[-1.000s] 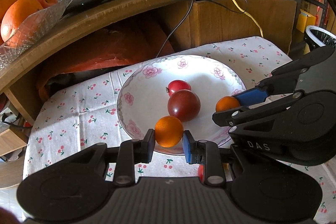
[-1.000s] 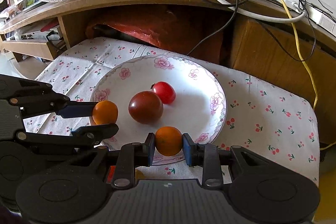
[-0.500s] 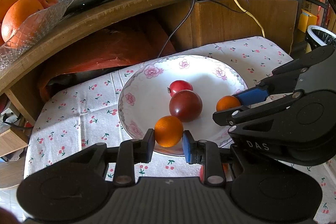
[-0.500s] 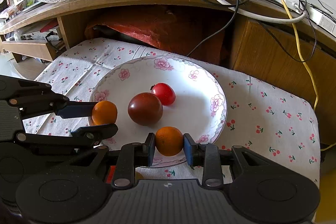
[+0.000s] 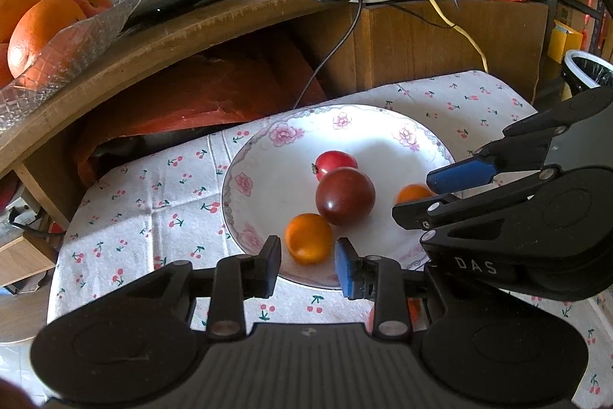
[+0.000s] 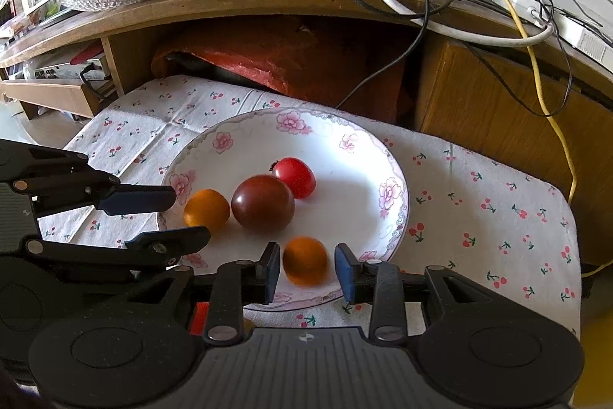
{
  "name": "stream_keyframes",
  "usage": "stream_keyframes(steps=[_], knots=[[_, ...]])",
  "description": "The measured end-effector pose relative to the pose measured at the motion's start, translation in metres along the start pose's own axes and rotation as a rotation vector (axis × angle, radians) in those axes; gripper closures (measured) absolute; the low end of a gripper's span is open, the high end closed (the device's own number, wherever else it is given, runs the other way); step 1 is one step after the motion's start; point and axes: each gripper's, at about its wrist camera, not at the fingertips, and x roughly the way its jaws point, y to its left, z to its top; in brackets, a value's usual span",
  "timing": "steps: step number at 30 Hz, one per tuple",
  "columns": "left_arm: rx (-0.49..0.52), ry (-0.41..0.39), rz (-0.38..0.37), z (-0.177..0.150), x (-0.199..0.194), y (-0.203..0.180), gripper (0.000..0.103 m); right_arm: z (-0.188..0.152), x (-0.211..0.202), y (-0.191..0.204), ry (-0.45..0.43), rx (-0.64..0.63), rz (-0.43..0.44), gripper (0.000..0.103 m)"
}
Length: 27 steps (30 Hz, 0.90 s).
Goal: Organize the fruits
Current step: 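Carry both oranges into the white bowl and open both tools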
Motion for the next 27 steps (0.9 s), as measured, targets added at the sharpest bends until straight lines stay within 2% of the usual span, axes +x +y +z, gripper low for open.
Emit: stream_keyframes(steps=[27], knots=[[0.004, -0.037, 0.010, -0.0009, -0.0103, -0.0001, 0.062, -0.0012, -0.0099, -0.0009, -0.039, 0.011, -0.007, 0.072]])
